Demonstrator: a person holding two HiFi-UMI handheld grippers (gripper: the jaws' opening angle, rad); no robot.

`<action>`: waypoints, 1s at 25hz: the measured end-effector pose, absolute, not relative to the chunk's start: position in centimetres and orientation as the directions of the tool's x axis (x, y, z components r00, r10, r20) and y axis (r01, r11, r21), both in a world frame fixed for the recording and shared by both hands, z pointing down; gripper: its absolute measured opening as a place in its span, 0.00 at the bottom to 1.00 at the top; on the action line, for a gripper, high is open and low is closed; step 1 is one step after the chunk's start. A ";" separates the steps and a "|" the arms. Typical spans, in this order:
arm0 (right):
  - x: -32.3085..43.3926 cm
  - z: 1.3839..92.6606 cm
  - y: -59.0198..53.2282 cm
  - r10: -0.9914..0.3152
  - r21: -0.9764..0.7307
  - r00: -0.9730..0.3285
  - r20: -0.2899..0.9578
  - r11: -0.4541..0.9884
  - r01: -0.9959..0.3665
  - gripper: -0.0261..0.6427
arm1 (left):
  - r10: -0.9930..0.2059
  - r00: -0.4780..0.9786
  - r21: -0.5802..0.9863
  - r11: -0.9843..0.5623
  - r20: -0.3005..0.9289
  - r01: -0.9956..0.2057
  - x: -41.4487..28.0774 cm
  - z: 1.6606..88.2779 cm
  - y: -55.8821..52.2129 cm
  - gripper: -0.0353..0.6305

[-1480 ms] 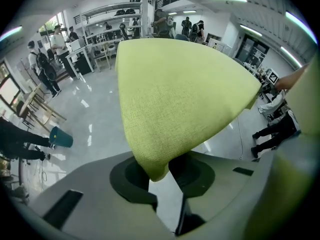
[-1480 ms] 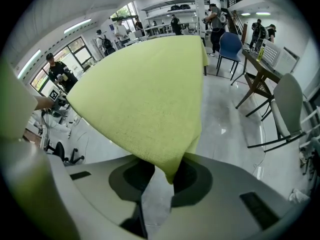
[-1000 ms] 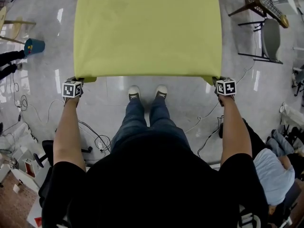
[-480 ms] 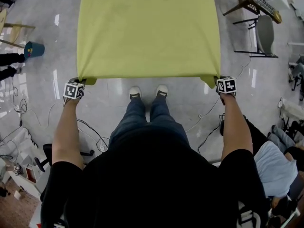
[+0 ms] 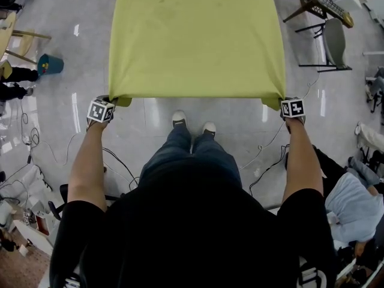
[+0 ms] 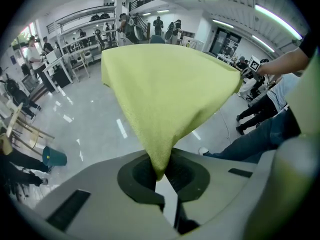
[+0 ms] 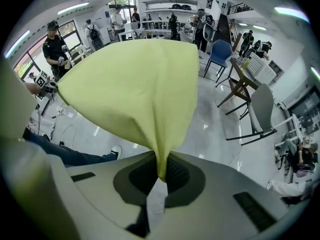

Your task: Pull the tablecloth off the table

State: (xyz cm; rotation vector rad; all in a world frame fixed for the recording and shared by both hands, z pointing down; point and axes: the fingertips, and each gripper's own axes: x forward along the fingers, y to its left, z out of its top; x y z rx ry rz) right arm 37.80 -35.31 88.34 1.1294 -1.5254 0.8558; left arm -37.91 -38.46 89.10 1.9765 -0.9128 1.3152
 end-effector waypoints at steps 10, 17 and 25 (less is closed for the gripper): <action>39.4 86.7 -31.4 -0.315 0.054 -0.050 0.948 0.313 -0.948 0.07 | -0.243 0.254 0.073 -0.573 0.936 -0.816 -36.4 86.6 -32.9 0.09; 41.2 85.3 -27.2 -0.356 0.041 -0.071 0.932 0.299 -0.953 0.07 | -0.280 0.192 -0.005 -0.580 0.941 -0.815 -34.8 83.8 -27.4 0.09; 43.2 83.1 -21.3 -0.382 0.008 -0.117 0.917 0.311 -0.950 0.07 | -0.327 0.155 -0.055 -0.551 0.932 -0.832 -32.6 80.3 -21.0 0.09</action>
